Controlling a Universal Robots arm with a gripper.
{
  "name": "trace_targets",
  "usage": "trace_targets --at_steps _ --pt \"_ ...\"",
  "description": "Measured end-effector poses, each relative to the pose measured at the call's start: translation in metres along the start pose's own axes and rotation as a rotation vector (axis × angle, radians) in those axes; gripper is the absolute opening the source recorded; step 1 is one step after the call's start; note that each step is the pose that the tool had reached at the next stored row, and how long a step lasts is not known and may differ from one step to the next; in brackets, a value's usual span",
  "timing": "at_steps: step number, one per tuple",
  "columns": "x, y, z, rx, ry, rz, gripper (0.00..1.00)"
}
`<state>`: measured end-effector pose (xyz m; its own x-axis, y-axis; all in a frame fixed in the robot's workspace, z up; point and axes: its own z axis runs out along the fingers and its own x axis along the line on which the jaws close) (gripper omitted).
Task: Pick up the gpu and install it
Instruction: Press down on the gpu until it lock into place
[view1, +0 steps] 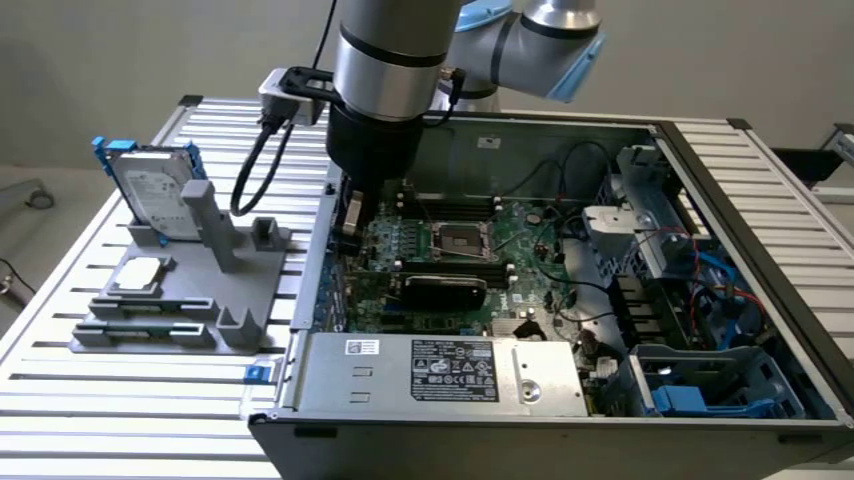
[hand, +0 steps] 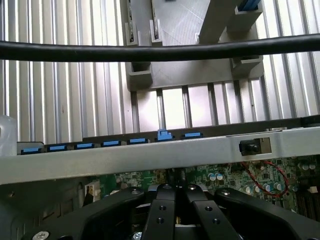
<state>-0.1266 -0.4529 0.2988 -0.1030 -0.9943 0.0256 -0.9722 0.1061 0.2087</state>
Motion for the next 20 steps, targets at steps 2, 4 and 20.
trace_targets --at_steps 2,4,20 --pt "0.000 0.0001 0.0004 -0.0001 0.0004 0.002 0.11" --pt "0.000 0.0000 0.0009 0.0001 0.0015 0.003 0.11" --pt "0.000 0.0011 -0.0091 -0.0047 0.0076 0.004 0.11"
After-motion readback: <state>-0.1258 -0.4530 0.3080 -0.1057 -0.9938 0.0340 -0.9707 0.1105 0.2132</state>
